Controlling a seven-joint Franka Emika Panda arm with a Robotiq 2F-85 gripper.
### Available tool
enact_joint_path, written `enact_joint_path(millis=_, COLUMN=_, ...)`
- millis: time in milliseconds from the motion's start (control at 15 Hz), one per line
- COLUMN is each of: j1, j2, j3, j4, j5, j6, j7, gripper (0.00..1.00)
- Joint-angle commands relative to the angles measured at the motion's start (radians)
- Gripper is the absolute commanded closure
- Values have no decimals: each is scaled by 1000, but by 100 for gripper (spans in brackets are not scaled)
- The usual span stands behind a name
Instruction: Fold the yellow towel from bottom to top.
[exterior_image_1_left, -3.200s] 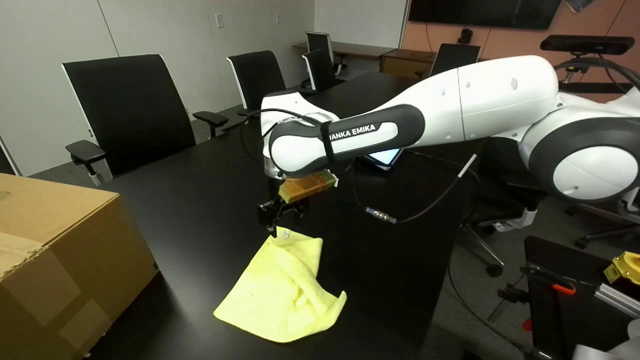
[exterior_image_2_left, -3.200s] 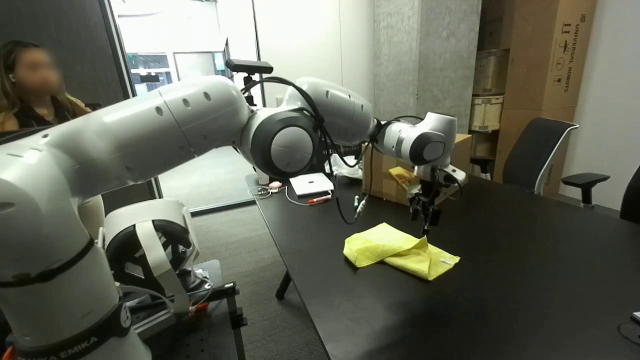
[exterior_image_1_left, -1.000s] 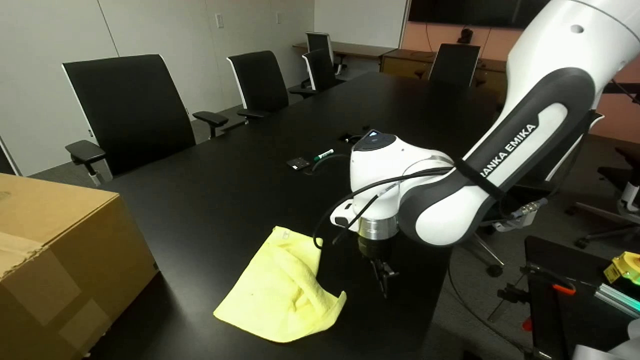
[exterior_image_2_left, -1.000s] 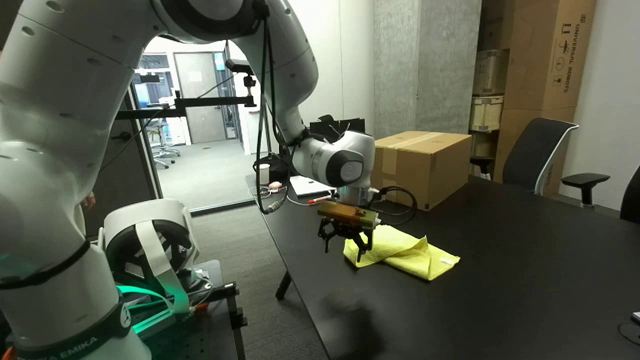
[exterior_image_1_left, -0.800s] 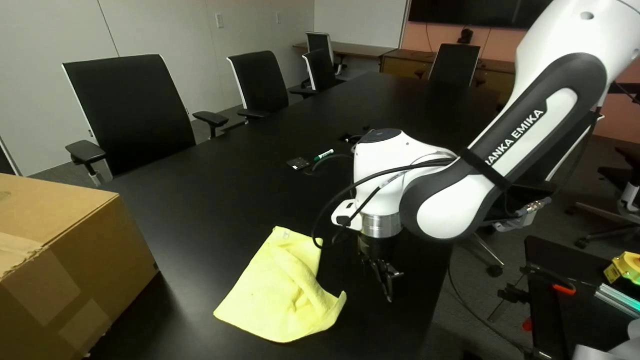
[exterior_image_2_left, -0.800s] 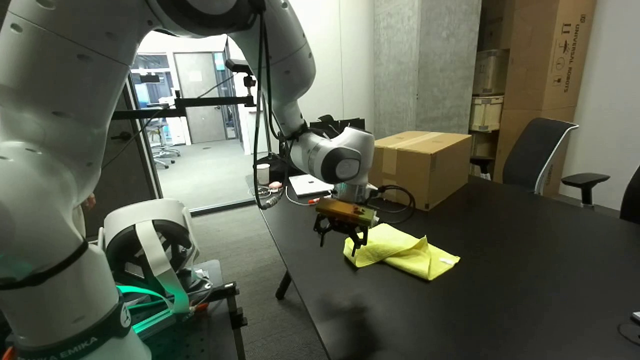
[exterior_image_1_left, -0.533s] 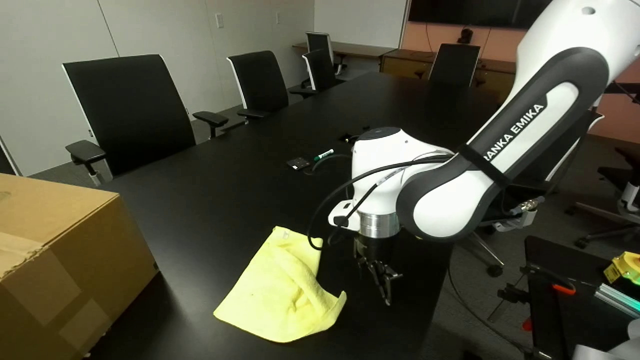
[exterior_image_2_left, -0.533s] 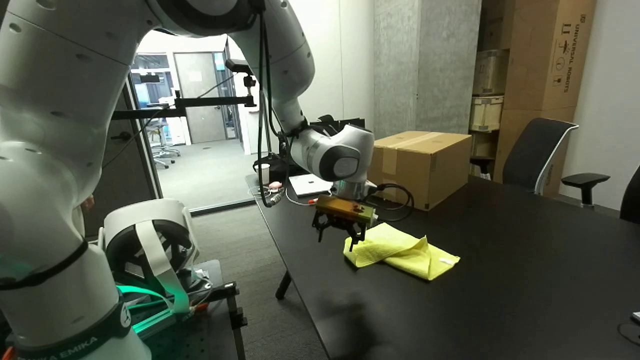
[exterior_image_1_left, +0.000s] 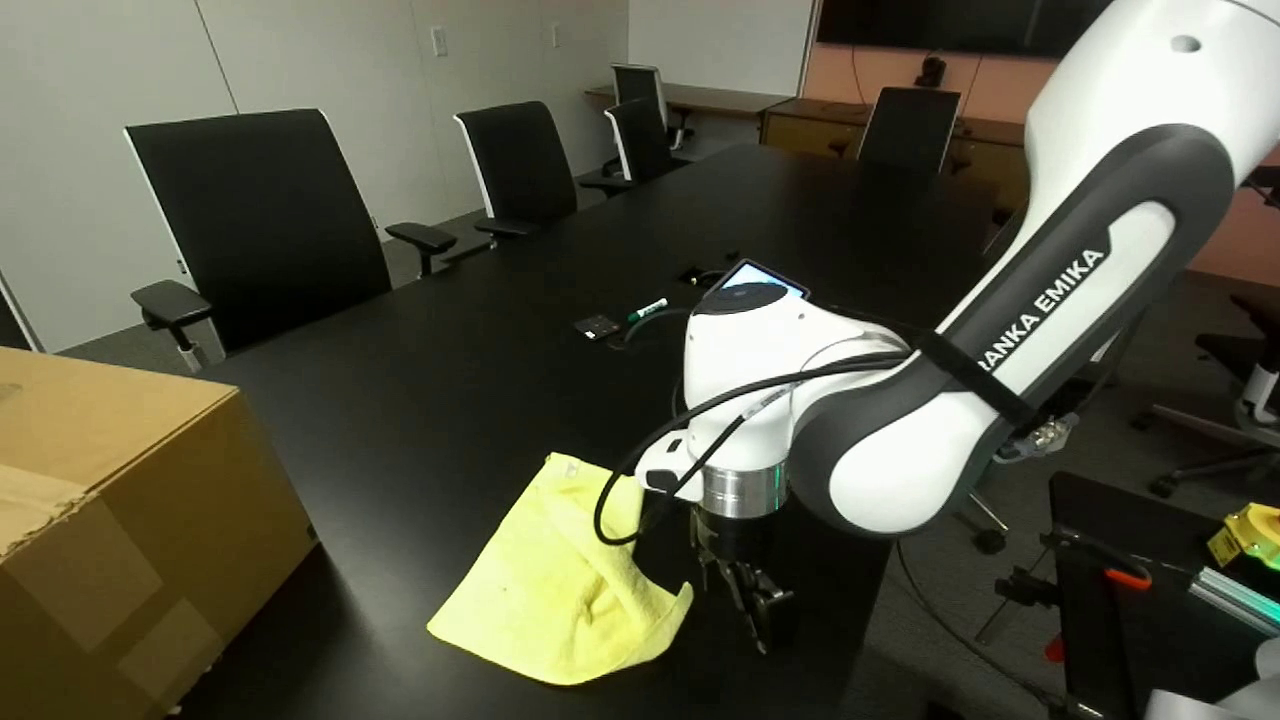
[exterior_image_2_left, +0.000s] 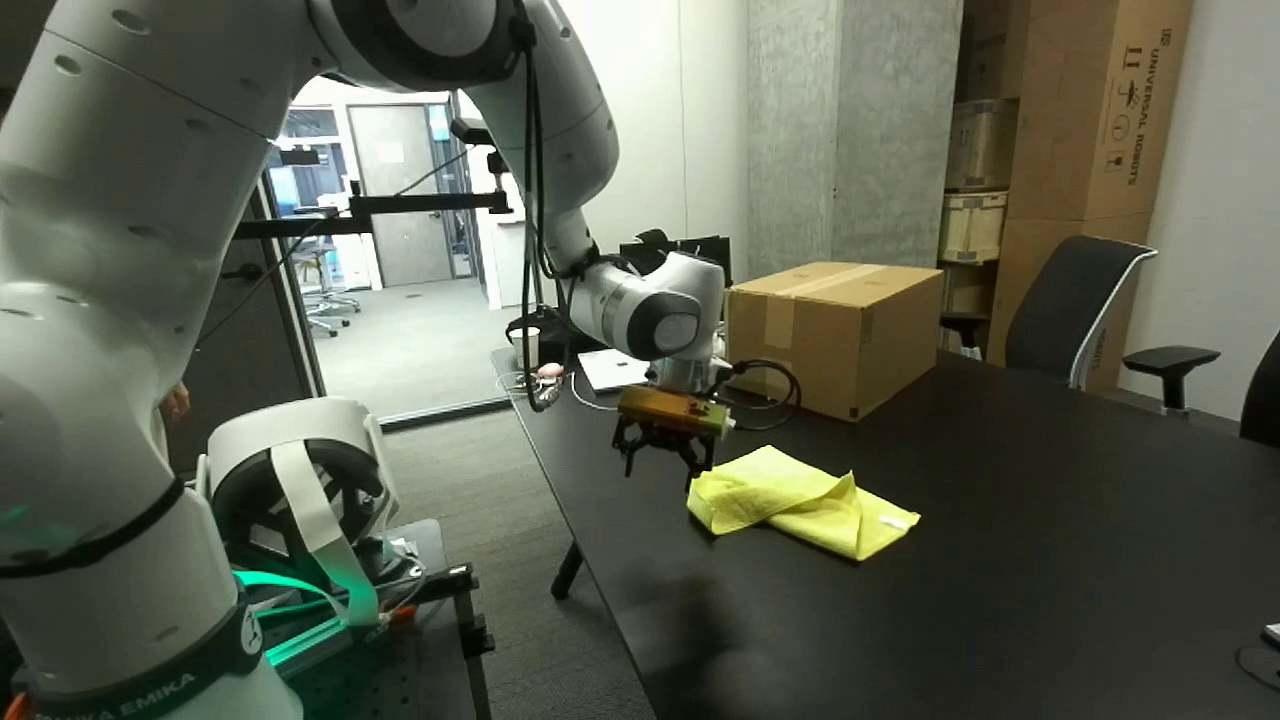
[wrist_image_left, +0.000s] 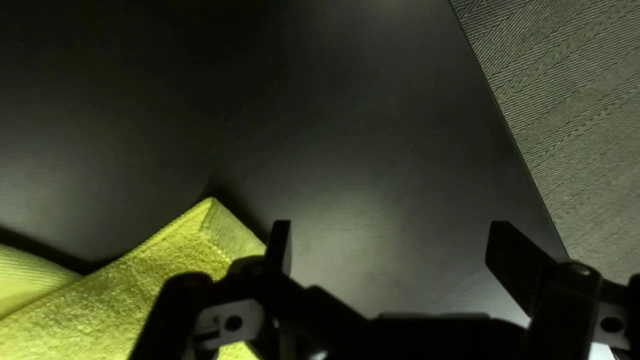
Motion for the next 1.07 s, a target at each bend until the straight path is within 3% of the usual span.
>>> enact_joint_path(millis=0, j1=49, j2=34, j3=-22, j4=46, j5=-33, j6=34, j7=59, gripper=0)
enact_joint_path(millis=1000, j1=66, j2=168, j3=-46, j4=169, j5=-68, j6=30, j7=135, gripper=0)
